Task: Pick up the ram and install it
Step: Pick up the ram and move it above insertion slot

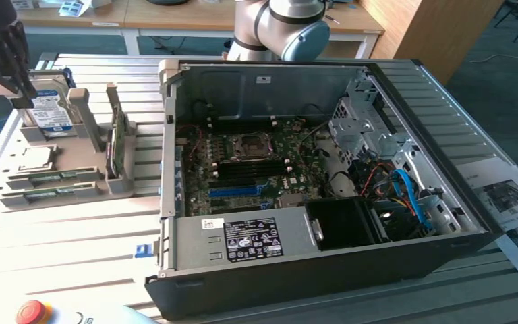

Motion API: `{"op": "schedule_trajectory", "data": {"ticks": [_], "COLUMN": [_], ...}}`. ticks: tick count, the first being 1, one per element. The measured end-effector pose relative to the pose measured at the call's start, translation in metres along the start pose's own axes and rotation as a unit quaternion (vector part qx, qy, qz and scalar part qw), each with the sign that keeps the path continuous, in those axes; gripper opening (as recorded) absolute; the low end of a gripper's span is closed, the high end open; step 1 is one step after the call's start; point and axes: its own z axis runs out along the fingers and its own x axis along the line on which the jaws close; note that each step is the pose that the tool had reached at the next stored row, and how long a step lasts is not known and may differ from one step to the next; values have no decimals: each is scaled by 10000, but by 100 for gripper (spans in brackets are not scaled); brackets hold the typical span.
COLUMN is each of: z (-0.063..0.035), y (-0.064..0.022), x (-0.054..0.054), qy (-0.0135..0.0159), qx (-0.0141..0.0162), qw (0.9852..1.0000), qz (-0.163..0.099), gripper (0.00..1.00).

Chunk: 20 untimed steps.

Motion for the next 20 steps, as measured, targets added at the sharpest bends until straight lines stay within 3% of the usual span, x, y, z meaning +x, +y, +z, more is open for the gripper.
{"op": "schedule_trajectory", "data": {"ticks": [16,20], "z": [-6,-6], "y": [13,14], "x": [326,345], "qy": [0,0], "qx": [-1,-1], "qw": [10000,10000], "qz": [1,1], "gripper": [30,30]}}
